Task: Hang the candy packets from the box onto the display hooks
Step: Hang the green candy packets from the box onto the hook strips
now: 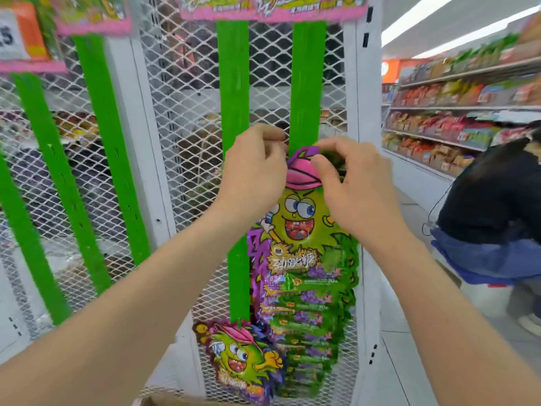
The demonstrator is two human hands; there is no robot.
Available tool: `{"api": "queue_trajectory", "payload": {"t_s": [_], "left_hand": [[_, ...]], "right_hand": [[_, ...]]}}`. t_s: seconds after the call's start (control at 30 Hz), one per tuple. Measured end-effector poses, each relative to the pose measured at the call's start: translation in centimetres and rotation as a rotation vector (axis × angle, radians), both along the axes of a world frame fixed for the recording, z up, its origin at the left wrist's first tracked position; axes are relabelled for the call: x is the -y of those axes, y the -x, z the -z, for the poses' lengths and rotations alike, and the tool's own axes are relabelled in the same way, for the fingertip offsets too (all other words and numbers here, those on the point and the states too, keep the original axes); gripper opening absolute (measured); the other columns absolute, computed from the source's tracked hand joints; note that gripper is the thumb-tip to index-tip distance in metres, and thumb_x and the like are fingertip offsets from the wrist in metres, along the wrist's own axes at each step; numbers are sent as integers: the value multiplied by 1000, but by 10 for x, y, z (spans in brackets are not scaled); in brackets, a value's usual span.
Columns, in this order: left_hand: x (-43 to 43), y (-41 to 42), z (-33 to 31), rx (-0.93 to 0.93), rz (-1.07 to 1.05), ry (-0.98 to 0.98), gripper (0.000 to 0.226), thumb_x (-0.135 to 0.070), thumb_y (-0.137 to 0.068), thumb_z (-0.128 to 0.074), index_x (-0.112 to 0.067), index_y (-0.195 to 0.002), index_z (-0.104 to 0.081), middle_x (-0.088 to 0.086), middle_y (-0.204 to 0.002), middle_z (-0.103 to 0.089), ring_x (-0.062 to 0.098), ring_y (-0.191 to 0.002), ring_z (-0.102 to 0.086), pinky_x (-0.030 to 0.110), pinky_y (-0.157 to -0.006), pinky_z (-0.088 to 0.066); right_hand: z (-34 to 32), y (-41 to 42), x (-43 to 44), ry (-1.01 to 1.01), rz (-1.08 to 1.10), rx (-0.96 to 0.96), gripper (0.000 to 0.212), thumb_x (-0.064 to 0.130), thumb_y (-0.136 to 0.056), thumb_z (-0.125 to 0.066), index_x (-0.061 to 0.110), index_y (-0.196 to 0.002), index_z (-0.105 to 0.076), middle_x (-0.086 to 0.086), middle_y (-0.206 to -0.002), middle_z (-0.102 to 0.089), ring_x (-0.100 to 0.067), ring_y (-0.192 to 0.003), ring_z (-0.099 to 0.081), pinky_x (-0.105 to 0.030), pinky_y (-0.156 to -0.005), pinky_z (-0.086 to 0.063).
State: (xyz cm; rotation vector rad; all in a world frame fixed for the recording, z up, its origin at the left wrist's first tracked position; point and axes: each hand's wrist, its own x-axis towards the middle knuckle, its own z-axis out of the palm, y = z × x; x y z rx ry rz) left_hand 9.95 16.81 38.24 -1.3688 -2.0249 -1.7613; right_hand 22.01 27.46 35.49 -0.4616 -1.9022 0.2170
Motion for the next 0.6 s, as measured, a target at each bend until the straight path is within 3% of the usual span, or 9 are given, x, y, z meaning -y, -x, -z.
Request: {"api": "queue_trajectory", "payload": {"t_s": [0.07,0.13,0.23,0.33,0.4,0.5,0.6], "left_hand": [[0,1,-9,112,63,24,28,-14,-105,-48,-20,-119,-71,-6,-106,-77,10,-103,-72,34,-96,-57],[1,1,-18,179,89,59,23,-14,-102,-52,-20,-110,-74,-6,-98,-76,10,-93,-70,28,-82,-54],[4,-1,-32,176,100,175,16,-19,-96,-60,-14,-81,-64,-1,-73,-59,19,-68,-52,30,-65,-39],[6,-5,-45,103,69,330,16,-29,-93,-57,-19,-82,-53,5,-79,-45,23,-66,-37,35,-62,-28],[7,-3,-49,110,85,384,26,-42,-92,-58,-17,-84,-56,3,-79,-52,21,-67,-45,34,-66,-35],[7,9,-48,90,184,462,43,-53,-86,-65,-11,-94,-69,2,-91,-70,21,-87,-66,39,-92,-52],[9,16,-46,27,186,478,33,-48,-102,-63,-22,-114,-79,-2,-118,-78,23,-115,-71,50,-111,-51]], "right_hand": [[-6,1,-3,-7,9,-12,23,45,-97,-56,39,-111,-73,15,-100,-75,-24,-101,-67,-55,-94,-49],[-12,0,-4,-34,89,-6,20,45,-99,-61,37,-111,-75,14,-100,-75,-23,-107,-63,-46,-97,-39],[-19,0,-3,-61,190,-3,16,43,-99,-65,37,-110,-76,12,-99,-74,-24,-110,-56,-40,-88,-27],[-20,4,-4,-17,99,-16,16,41,-99,-64,35,-109,-75,11,-100,-75,-24,-104,-64,-46,-96,-42],[-19,4,-3,19,-3,-83,14,37,-97,-67,32,-108,-73,13,-98,-75,-20,-96,-69,-52,-92,-52],[-21,0,2,75,-92,-168,19,26,-93,-75,26,-110,-67,13,-89,-70,-8,-83,-67,-30,-78,-54],[-24,-1,3,119,-114,-197,17,24,-92,-78,23,-107,-70,17,-91,-71,-1,-81,-66,-13,-71,-47]]}}
